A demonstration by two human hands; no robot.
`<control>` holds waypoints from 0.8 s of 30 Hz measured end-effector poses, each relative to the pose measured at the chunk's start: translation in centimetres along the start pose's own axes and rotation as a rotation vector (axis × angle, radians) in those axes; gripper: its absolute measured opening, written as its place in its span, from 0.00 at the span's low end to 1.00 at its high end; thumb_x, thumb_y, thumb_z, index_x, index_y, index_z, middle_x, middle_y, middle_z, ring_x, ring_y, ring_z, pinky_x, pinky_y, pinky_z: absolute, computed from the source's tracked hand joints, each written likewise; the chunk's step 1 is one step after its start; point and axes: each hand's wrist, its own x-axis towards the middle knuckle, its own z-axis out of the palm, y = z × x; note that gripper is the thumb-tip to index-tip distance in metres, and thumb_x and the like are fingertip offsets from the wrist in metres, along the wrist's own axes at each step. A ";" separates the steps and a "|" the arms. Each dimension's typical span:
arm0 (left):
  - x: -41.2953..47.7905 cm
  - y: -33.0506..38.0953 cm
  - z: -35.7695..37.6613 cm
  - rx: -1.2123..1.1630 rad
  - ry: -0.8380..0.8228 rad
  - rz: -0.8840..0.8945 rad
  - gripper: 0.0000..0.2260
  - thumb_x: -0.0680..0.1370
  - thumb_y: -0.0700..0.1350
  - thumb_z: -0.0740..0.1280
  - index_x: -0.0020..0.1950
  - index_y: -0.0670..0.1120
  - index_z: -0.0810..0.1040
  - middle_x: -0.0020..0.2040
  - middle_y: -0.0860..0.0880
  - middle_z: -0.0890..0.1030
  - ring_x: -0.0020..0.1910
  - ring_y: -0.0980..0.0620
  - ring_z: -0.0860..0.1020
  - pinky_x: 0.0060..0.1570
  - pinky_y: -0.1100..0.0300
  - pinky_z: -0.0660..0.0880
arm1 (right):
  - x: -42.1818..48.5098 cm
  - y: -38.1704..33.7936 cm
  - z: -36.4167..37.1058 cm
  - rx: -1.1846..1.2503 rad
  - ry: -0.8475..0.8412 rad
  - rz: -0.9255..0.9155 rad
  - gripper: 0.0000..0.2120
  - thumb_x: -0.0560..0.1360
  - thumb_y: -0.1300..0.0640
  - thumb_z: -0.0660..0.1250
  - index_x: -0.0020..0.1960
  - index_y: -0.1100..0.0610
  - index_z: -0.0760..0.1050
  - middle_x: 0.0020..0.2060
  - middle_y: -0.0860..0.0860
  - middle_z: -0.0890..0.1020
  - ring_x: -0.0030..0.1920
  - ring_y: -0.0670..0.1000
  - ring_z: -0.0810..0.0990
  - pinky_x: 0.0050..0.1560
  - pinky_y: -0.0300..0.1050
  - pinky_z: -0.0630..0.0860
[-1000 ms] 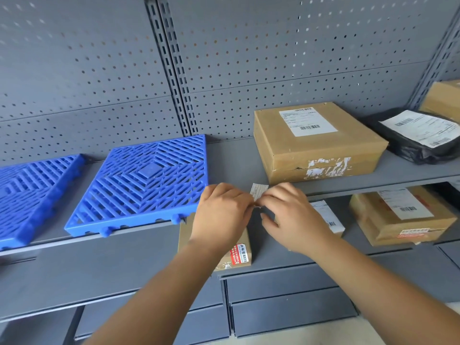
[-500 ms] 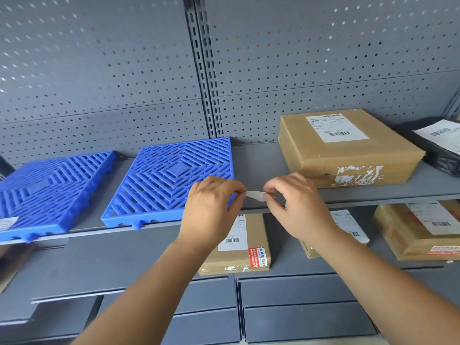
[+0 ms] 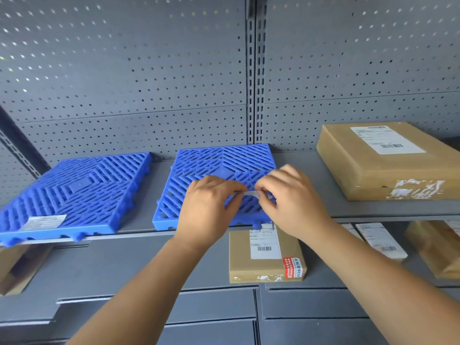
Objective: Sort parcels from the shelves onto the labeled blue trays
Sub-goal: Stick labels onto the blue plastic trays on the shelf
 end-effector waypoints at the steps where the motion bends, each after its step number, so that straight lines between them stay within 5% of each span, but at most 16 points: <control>1: -0.2 -0.8 -0.3 0.001 -0.004 -0.009 0.06 0.77 0.49 0.70 0.50 0.51 0.86 0.42 0.55 0.85 0.45 0.49 0.82 0.46 0.52 0.75 | 0.2 -0.5 0.4 0.002 -0.004 -0.008 0.04 0.75 0.59 0.68 0.41 0.55 0.78 0.35 0.47 0.77 0.41 0.55 0.73 0.42 0.52 0.73; 7: -1.4 -4.1 -1.8 -0.026 -0.033 -0.060 0.11 0.77 0.52 0.64 0.49 0.52 0.87 0.39 0.55 0.84 0.44 0.49 0.81 0.48 0.51 0.76 | 0.6 -2.4 2.3 0.006 -0.036 -0.001 0.04 0.76 0.57 0.68 0.44 0.54 0.80 0.38 0.47 0.81 0.43 0.55 0.75 0.44 0.52 0.73; 24: -4.2 -6.6 -2.6 -0.038 -0.158 0.008 0.05 0.76 0.50 0.70 0.46 0.55 0.86 0.46 0.60 0.85 0.46 0.50 0.80 0.47 0.55 0.73 | -1.9 -4.9 4.6 -0.009 -0.076 0.053 0.06 0.77 0.55 0.67 0.45 0.53 0.82 0.41 0.45 0.83 0.46 0.54 0.78 0.46 0.52 0.74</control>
